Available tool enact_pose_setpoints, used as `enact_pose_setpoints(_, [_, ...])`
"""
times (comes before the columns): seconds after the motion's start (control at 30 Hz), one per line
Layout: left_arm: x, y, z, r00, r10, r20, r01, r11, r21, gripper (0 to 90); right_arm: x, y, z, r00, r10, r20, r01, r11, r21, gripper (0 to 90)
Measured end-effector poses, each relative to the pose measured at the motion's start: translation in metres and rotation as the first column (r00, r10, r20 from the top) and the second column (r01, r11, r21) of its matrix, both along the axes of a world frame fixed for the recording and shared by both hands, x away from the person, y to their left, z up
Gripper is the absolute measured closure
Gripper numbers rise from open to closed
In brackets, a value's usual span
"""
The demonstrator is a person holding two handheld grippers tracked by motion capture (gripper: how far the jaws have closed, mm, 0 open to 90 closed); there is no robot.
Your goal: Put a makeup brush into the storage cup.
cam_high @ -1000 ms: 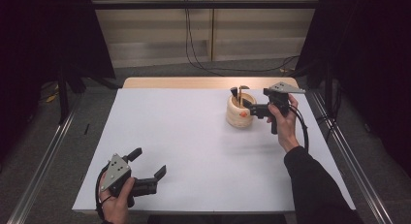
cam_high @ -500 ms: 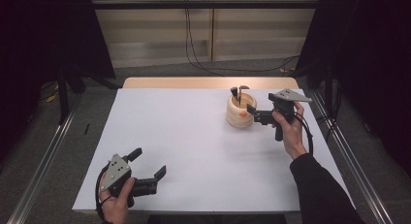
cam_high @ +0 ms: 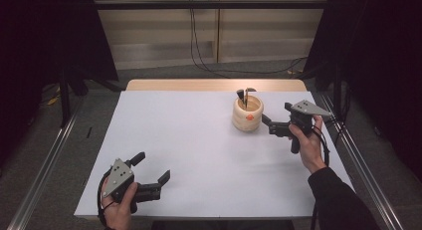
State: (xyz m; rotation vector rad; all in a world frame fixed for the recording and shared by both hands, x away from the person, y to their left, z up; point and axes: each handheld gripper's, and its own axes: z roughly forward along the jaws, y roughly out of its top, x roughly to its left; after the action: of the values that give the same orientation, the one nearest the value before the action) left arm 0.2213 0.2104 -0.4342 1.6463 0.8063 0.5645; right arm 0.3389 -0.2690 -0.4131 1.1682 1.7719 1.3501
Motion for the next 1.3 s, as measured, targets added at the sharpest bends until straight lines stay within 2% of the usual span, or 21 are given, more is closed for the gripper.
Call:
enact_pose_setpoints(0.2, [0.0,0.001,0.0,1.0,0.009,-0.001,-0.009,0.9999,-0.006,1.1,-0.016,-0.01,0.002,0.9998,-0.018,0.0,0.018,1.0,-0.003,0.0])
enact_pose_setpoints(0.3, [0.0,0.001,0.0,1.0,0.009,-0.001,-0.009,1.0,-0.004,1.1,-0.024,-0.016,0.002,0.9997,-0.025,-0.001,0.025,1.0,0.01,0.0])
enact_pose_setpoints(0.6, [-0.001,0.0,0.001,1.0,0.009,0.001,-0.009,1.0,-0.002,1.2,-0.051,-0.025,-0.004,0.9988,-0.049,-0.008,0.049,0.999,0.013,0.2])
enact_pose_setpoints(0.67, [-0.002,-0.001,0.001,0.9999,0.01,0.003,-0.009,0.9999,-0.007,1.1,-0.056,-0.028,-0.004,0.9985,-0.052,-0.015,0.052,0.998,0.026,0.2])
enact_pose_setpoints(0.77, [-0.002,0.0,0.001,0.9999,0.01,0.007,-0.01,0.9999,-0.006,1.1,-0.065,-0.03,-0.005,0.9978,-0.066,-0.007,0.067,0.997,0.037,0.3])
enact_pose_setpoints(0.83, [-0.001,0.001,0.001,1.0,0.007,0.005,-0.007,1.0,0.002,1.1,-0.071,-0.03,-0.007,0.9983,-0.058,-0.01,0.058,0.998,0.025,0.3])
enact_pose_setpoints(1.03, [-0.001,0.001,0.001,0.9999,0.01,0.003,-0.01,0.9999,-0.006,1.1,-0.089,-0.033,-0.013,0.9975,-0.067,-0.023,0.067,0.997,0.034,0.3])
enact_pose_setpoints(1.07, [-0.001,0.001,0.001,0.9999,0.01,0.003,-0.01,0.9999,-0.006,1.1,-0.092,-0.034,-0.014,0.9978,-0.065,-0.018,0.065,0.998,0.016,0.2])
enact_pose_setpoints(1.17, [-0.002,0.003,0.002,0.9997,0.022,0.008,-0.022,0.9997,-0.008,1.0,-0.101,-0.035,-0.018,0.9978,-0.059,-0.03,0.059,0.998,0.023,0.3])
enact_pose_setpoints(1.3, [-0.003,0.005,0.002,0.9993,0.036,0.007,-0.036,0.9992,-0.015,1.0,-0.112,-0.036,-0.018,0.9971,-0.074,-0.021,0.074,0.997,0.027,0.3])
